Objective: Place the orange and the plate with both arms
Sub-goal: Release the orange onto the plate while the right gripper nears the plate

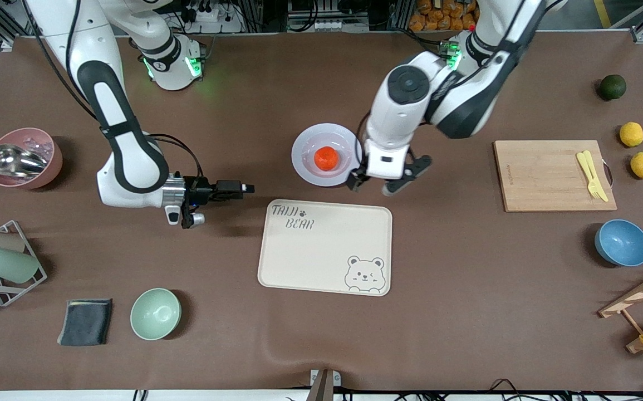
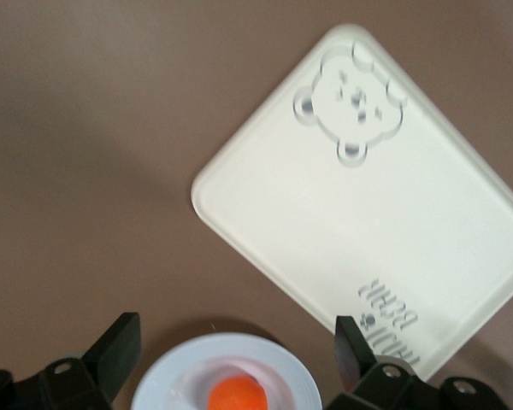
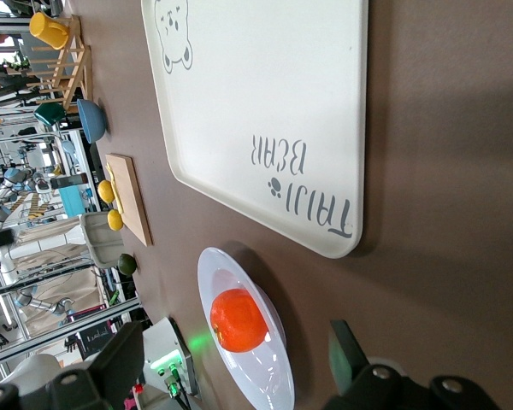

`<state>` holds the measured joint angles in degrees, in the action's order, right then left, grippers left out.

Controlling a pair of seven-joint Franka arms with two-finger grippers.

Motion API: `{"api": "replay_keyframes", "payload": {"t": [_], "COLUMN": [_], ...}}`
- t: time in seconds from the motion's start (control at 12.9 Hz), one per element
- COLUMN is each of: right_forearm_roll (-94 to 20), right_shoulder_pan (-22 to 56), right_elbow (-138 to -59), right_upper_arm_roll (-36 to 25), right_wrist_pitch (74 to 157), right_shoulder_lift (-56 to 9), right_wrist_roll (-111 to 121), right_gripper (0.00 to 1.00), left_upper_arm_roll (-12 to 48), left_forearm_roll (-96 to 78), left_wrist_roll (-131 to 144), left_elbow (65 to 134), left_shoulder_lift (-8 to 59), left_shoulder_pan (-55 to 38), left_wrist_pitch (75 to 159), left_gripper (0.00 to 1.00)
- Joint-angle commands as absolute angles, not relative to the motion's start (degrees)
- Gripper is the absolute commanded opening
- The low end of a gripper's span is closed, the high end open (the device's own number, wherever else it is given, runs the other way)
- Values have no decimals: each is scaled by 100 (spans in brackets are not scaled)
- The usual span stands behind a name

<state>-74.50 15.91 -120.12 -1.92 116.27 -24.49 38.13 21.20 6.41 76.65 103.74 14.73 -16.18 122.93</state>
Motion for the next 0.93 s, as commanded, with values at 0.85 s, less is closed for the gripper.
{"api": "replay_keyframes", "payload": {"t": [0.85], "right_forearm_roll": [-8998], "right_shoulder_pan": [2688], "right_elbow": [-12586], "right_upper_arm_roll": [-228], "right_wrist_pitch": [12058], "right_shoulder_lift": [-2812], "right_wrist_roll": [5159], "right_gripper": [76], "left_upper_arm_roll": [1331], "left_forearm_roll": [81], "left_wrist_roll": [2262], "left_elbow": [8358], "left_shoulder_lift": [651], "left_shoulder_pan": [327], "left_wrist_pitch": [9168], "left_gripper": [100]}}
